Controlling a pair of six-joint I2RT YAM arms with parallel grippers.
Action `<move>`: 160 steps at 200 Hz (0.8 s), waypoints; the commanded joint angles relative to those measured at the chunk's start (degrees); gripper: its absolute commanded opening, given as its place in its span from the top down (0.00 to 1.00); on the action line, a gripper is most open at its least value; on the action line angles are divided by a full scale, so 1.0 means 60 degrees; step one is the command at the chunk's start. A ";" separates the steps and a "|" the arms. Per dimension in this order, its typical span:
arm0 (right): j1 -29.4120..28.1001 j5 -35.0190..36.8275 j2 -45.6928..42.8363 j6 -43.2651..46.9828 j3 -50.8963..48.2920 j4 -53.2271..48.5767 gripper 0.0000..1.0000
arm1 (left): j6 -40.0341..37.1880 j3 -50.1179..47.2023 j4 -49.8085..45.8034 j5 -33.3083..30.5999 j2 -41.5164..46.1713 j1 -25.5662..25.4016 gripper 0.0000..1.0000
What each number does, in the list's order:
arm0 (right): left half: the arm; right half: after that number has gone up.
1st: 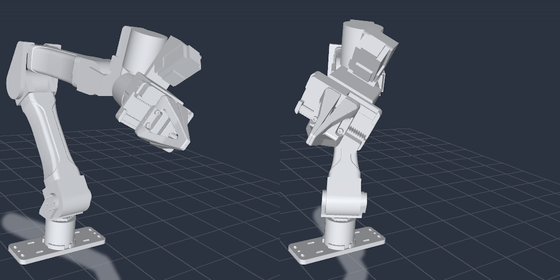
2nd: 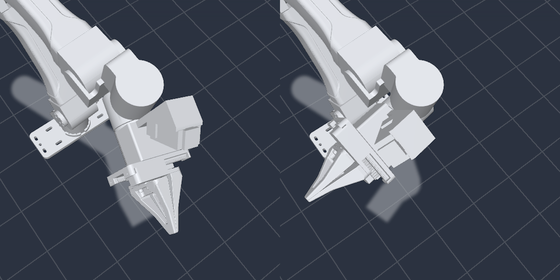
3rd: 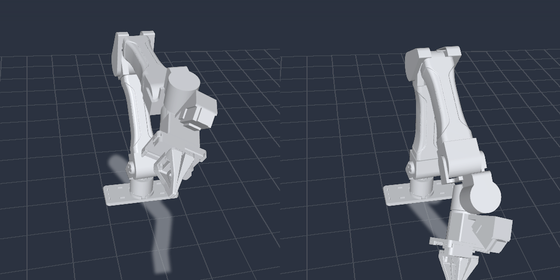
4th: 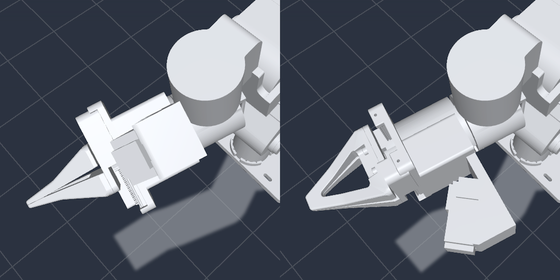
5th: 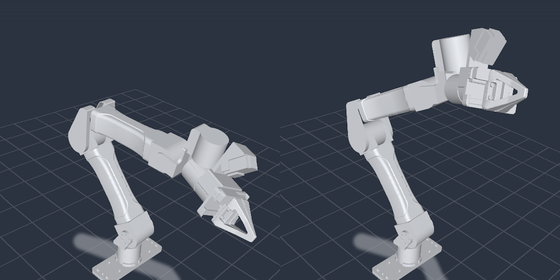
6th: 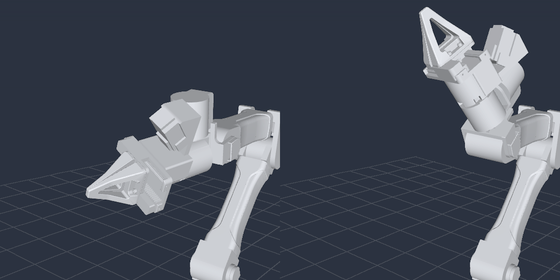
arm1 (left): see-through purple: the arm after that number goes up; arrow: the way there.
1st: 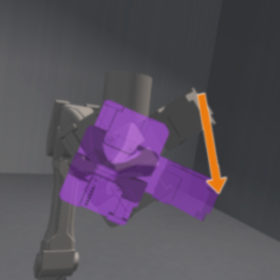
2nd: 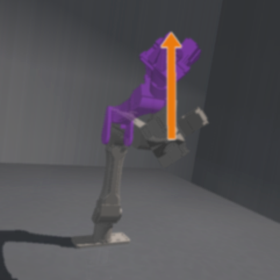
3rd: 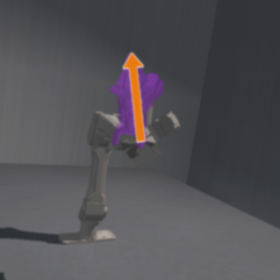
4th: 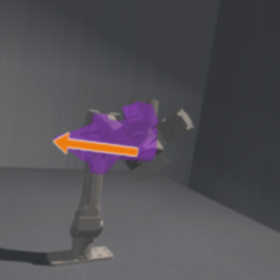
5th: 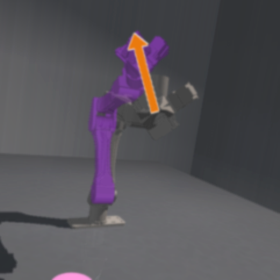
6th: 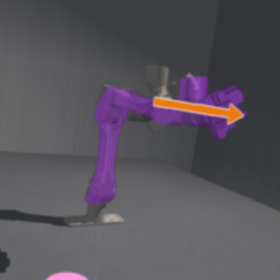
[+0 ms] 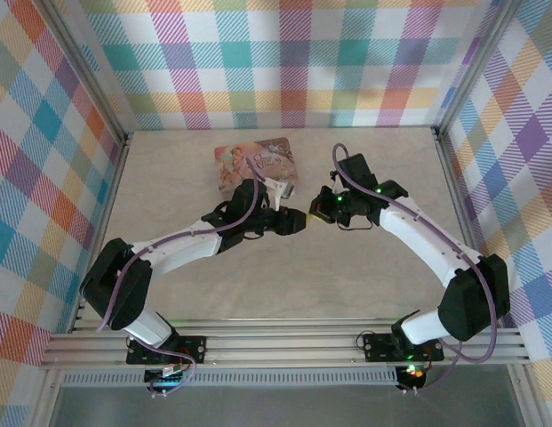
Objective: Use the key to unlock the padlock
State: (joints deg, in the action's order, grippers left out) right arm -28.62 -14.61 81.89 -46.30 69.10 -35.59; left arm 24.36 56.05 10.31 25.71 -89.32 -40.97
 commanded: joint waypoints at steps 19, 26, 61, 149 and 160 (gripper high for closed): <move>0.0137 -0.0257 -0.0197 -0.0262 -0.0076 0.0227 1.00 | 0.0363 -0.0361 0.0992 0.0182 -0.0082 -0.0126 0.65; 0.0162 -0.0295 -0.0203 -0.0300 -0.0104 0.0253 1.00 | 0.0444 -0.0464 0.1255 0.0217 -0.0093 -0.0127 0.65; 0.0259 -0.0493 -0.0288 -0.0526 -0.0248 0.0447 1.00 | 0.0868 -0.1014 0.2607 0.0226 -0.0022 -0.0129 0.67; 0.0307 -0.0657 -0.0355 -0.0702 -0.0369 0.0632 1.00 | 0.1044 -0.0831 0.2775 0.0347 -0.0286 -0.0153 0.69; 0.0317 -0.0656 -0.0363 -0.0720 -0.0377 0.0655 1.00 | 0.1042 -0.0830 0.2794 0.0350 -0.0319 -0.0161 0.70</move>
State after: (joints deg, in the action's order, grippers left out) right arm -27.00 -17.45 81.25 -49.34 67.70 -32.58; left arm 30.48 50.28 24.38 26.57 -90.59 -41.15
